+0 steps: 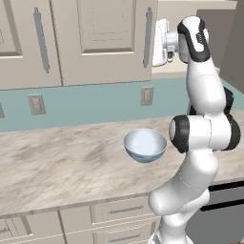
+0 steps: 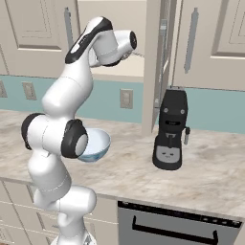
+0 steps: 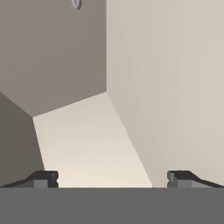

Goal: Open the cabinet and setup a tea strainer by placing it in the bowl upright.

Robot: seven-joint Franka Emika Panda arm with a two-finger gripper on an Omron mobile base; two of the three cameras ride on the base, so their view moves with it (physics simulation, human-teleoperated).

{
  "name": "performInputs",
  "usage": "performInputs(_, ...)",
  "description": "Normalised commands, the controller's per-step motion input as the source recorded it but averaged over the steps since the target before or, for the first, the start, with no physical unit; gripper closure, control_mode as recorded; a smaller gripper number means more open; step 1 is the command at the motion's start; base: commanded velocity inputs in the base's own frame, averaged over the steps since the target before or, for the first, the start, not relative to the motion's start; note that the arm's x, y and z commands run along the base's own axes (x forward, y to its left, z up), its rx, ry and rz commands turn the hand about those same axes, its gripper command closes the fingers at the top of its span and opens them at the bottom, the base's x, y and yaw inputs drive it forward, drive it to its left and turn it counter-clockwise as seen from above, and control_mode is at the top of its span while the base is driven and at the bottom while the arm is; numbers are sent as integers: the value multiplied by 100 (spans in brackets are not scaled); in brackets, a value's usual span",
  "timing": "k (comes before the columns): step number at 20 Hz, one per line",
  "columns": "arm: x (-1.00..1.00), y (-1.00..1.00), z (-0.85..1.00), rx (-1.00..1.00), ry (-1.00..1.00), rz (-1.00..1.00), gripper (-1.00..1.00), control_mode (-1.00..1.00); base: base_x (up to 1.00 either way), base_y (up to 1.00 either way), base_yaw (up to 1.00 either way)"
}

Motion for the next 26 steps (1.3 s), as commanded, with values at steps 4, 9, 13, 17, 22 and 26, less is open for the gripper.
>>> performInputs(4, -27, 20, 9, 3, 0, 9, -100, -100, 0, 0, 0)
performInputs(9, -71, 3, 39, 4, -6, 3, -100, -100, 0, 0, 0)
performInputs(13, -87, 24, 38, 1, -9, 3, -100, -100, 0, 0, 0)
performInputs(17, -91, 69, 5, 0, -1, 10, -100, -100, 0, 0, 0)
performInputs(22, -100, 93, 0, -1, 0, 18, -100, -100, 0, 0, 0)
performInputs(26, -99, 93, 11, 0, 1, 19, -100, -100, 0, 0, 0)
